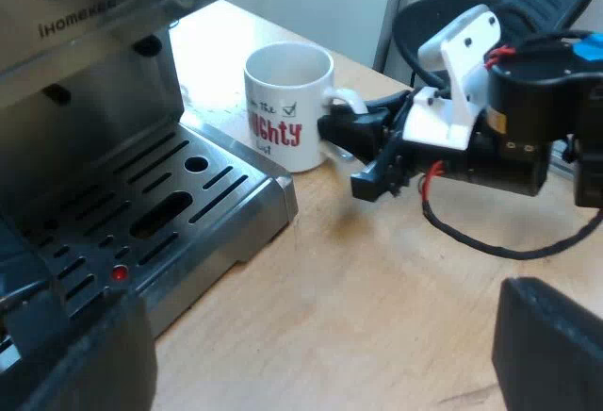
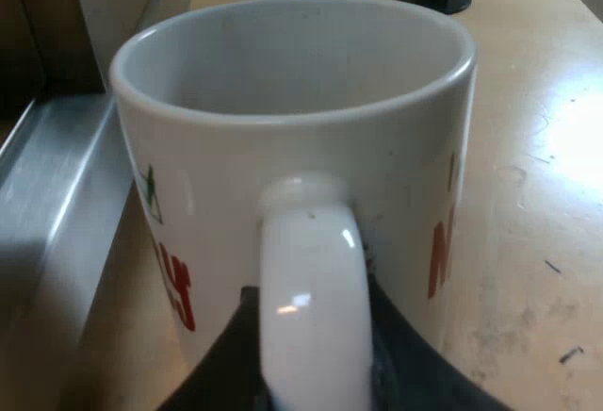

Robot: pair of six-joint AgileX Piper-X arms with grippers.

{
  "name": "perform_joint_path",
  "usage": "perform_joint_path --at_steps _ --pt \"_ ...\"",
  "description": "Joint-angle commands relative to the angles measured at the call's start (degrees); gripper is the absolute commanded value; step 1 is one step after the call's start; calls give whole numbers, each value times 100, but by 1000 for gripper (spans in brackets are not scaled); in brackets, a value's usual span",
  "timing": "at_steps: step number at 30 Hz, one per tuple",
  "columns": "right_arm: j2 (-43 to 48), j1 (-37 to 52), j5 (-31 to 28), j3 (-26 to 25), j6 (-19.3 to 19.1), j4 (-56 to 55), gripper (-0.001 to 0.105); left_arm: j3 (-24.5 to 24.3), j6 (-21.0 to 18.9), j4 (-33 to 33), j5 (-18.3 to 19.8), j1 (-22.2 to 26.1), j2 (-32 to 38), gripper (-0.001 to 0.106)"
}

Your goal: Remove mug from coffee machine

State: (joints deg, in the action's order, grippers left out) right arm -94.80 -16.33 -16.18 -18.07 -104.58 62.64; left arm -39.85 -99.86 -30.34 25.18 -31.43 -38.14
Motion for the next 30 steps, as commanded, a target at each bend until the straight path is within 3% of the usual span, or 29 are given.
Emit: perform_joint_path --at_steps 1,3,6,8,10,19,30 --pt "-56 16 -34 -74 -60 189 9 -39 -44 -4 33 -21 -1 83" --pt "-54 16 -34 -74 -60 189 14 -39 -44 -4 33 -21 -1 83" --pt "-54 16 -34 -61 184 159 54 -39 -44 -4 33 -21 -1 83" --pt "-54 16 -34 -61 410 143 69 -39 -44 -4 33 -21 -1 83" --pt "-54 16 -34 -61 420 145 74 -39 -44 -4 33 -21 -1 83" --pt "36 -7 24 -32 422 38 74 -39 -23 62 -64 -21 -1 83" --pt "1465 -443 113 499 422 -851 74 -39 -23 62 -140 -21 -1 83"
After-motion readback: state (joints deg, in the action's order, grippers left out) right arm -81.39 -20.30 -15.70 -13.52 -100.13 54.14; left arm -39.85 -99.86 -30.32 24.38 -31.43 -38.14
